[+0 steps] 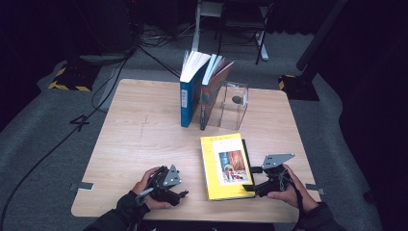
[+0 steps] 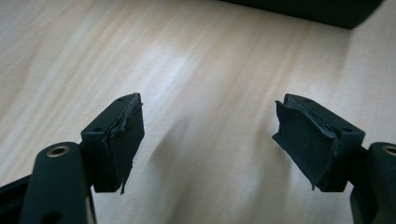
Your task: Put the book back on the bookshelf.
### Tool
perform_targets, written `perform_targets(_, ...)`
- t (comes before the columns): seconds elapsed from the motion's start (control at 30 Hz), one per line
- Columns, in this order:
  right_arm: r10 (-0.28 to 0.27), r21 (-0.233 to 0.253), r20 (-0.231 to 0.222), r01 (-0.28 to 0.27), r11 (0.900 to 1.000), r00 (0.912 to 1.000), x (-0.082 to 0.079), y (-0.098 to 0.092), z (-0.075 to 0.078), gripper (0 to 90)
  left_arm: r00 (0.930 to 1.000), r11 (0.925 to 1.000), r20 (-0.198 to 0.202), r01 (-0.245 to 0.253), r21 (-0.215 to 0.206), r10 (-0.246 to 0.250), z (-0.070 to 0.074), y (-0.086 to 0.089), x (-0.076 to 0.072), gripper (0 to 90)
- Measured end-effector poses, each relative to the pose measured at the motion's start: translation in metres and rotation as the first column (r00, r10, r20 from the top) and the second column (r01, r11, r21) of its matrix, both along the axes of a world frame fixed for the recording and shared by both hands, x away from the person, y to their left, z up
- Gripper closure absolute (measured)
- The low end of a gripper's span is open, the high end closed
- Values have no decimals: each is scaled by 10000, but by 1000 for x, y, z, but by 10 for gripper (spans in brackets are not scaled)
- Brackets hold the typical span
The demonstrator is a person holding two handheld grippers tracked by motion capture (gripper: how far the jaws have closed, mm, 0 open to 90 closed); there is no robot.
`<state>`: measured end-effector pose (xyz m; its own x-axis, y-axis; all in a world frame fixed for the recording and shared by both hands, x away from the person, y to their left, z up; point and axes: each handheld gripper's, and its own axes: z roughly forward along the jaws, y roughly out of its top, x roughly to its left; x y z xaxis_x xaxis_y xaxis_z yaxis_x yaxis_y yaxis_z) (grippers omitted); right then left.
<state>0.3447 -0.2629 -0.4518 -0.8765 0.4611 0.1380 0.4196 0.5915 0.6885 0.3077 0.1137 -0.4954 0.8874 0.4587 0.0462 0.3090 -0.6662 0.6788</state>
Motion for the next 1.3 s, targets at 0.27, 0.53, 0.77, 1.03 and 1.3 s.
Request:
perform_targets(0.27, 281, 76, -215, -279, 9996, 9994, 3, 2, -3, 187, 9995, 9996, -323, -2, -288, -7, -7, -3, 6, 211)
perform_targets(0.53, 344, -116, 392, -340, 9994, 9986, 3, 9, 2, 217, 9988, 9990, -478, 26, -438, -47, -10, -4, 13, 153)
perform_targets(0.77, 413, 338, 446, -428, 9985, 9981, 16, 19, 6, 258, 9984, 9987, -457, 316, -395, -334, -9, -4, 18, 153)
perform_targets(1.03, 46, -788, 199, -30, 9969, 9998, 21, 23, 13, 247, 9984, 9987, -470, 294, -416, -314, -9, -4, 18, 153)
perform_targets(1.3, 467, -1093, -1388, -621, 9921, 9892, 14, 12, 7, 177, 9984, 9987, -469, 294, -415, -314, -9, -4, 18, 153)
